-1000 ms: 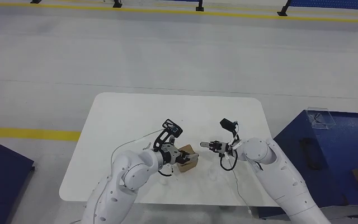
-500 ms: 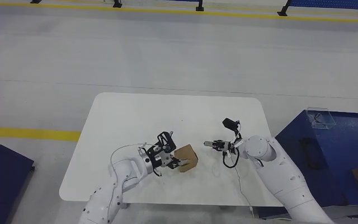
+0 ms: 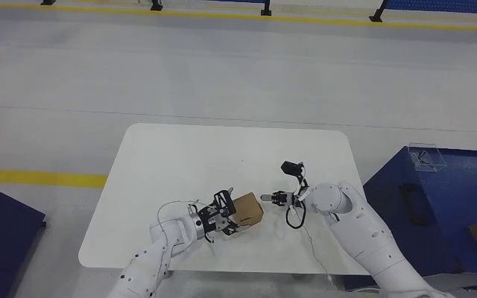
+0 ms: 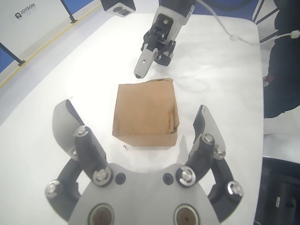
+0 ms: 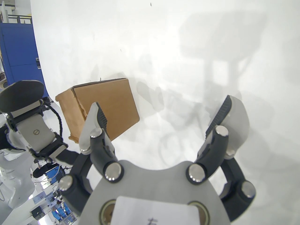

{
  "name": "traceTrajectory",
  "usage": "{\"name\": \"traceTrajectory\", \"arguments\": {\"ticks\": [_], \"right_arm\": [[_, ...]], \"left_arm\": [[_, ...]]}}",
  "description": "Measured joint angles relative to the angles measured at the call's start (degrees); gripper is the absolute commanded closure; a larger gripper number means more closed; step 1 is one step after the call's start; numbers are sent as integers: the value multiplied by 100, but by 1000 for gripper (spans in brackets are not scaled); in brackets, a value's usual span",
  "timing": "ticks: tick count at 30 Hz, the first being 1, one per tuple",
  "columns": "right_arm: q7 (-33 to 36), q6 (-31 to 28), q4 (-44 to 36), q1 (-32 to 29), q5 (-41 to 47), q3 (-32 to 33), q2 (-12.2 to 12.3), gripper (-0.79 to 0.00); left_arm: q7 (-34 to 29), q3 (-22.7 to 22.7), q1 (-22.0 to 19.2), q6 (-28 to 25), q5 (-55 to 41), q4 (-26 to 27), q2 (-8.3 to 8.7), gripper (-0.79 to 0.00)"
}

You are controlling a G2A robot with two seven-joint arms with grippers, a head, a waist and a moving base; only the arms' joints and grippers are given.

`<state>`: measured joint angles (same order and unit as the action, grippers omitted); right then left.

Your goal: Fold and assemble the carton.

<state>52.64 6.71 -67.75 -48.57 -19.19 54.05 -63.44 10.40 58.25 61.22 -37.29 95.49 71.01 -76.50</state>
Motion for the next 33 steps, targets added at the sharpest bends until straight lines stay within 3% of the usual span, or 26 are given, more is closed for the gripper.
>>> {"name": "traceTrajectory", "arguments": {"ticks": [3, 6, 12, 18, 19, 20, 27, 30, 33], "right_arm": [[-12, 3, 23, 16, -6, -25, -19, -785], [-13, -12, 42, 25, -13, -30, -31, -785], [-36, 0, 60, 13, 35, 14, -45, -785], [-166, -74, -19, -36, 207, 248, -18, -785], [-187, -94, -54, -52, 251, 327, -3, -785], [-206, -102, -74, -62, 288, 381, 5, -785], [-340, -160, -130, -91, 403, 503, 17, -785], [-837, -356, -358, -235, 621, 961, 94, -785], [-1172, -577, -763, -525, 711, 1483, 203, -785]], "left_arm": [[-106, -104, -84, 110, 102, -136, -18, -785], [-128, -194, -161, 139, 77, -263, -41, -702], [-126, -283, -270, 156, -70, -448, -72, -385], [-165, -336, -355, 129, -225, -572, -92, -234], [-186, -332, -366, 124, -254, -582, -92, -194], [-200, -328, -371, 112, -280, -589, -91, 0], [-447, -225, -343, -240, -746, -342, -70, 0], [-940, 16, -291, -470, -1621, -144, -65, 0], [-1905, 220, -261, -502, -2944, 50, -88, 0]]}}
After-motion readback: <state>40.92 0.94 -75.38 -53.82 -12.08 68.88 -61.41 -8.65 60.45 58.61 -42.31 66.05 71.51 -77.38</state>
